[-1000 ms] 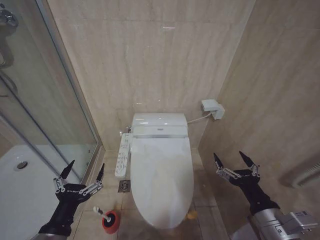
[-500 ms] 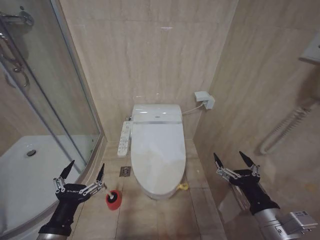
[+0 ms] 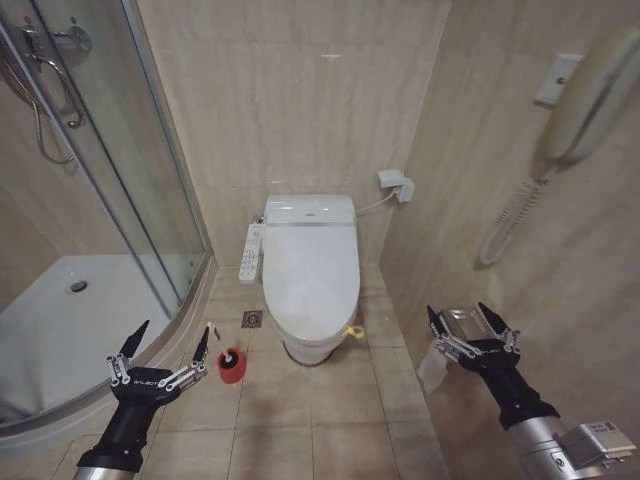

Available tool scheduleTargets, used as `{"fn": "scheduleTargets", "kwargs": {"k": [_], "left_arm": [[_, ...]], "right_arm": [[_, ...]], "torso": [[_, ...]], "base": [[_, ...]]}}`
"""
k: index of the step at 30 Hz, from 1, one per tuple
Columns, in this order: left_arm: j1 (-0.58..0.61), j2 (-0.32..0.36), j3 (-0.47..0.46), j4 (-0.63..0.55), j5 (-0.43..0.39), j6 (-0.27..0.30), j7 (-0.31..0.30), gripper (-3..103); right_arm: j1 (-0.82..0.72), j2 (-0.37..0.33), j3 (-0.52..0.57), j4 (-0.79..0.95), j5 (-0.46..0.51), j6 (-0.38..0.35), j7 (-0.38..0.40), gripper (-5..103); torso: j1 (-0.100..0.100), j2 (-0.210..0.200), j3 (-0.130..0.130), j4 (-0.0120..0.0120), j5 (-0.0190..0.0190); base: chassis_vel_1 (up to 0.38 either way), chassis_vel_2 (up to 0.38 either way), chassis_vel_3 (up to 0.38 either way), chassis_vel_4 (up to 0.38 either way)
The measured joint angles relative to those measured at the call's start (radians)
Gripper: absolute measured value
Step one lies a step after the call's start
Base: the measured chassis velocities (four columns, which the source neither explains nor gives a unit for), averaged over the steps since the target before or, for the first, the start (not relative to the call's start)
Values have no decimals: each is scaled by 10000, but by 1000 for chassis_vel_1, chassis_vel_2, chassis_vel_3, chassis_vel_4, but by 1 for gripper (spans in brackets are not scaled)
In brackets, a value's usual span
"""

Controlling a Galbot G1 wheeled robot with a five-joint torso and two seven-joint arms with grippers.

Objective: Open the toilet lid, clean the toilet bowl with a toilet brush, close the toilet lid, and flush.

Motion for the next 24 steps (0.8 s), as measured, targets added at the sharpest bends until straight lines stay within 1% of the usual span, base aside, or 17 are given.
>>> {"fn": "scheduleTargets", "kwargs": {"k": [4,20,24], "left_arm": [[1,0,0,-1,0,0,0,100],[-1,0,0,0,0,0,0,100],[0,1,0,0,0,0,0,100]], "right_arm": [[0,0,0,0,0,0,0,100],[0,0,0,0,0,0,0,100],[0,0,0,0,0,0,0,100]], "torso": [[0,0,0,5,4],[6,-3,3,3,1],[7,-3,4,3,2]], "base": [[96,-89,-97,92],[-6,5,4,-5],[63,-41,-46,55]]}}
